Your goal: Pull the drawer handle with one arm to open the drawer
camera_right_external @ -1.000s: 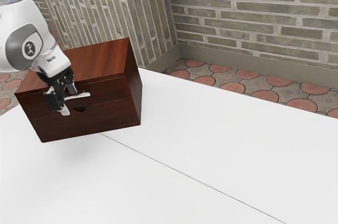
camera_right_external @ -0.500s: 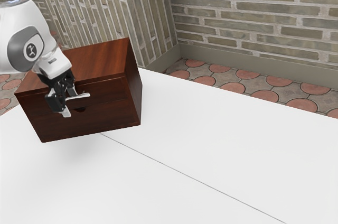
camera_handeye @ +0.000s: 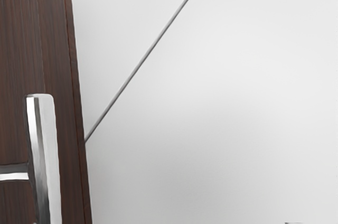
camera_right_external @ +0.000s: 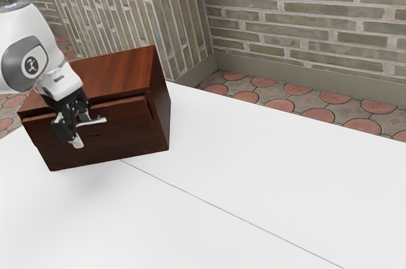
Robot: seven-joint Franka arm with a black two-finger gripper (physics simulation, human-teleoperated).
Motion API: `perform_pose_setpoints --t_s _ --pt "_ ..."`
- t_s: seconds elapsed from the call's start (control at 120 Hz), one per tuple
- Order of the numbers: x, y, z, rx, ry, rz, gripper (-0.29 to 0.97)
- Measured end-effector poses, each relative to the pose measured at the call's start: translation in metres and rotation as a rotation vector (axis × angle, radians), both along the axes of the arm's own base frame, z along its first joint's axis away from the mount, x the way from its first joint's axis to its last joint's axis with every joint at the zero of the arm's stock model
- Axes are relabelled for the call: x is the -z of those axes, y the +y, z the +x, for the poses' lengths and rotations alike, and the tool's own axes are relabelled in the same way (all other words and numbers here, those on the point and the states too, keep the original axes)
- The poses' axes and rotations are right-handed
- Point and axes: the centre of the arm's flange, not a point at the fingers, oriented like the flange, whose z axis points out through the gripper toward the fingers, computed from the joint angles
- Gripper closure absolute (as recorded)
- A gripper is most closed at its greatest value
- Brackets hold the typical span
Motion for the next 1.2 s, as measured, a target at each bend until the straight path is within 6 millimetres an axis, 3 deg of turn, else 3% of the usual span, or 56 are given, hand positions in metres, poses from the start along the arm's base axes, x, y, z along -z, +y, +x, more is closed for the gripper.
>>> perform_pose_setpoints --t_s 0.383,1.2 --pt "-0.008 0.006 -0.029 -0.029 -0.014 -0.016 0.19" --pt "-0.011 -0.012 -0.073 -0.032 -0.045 -0.059 0.17"
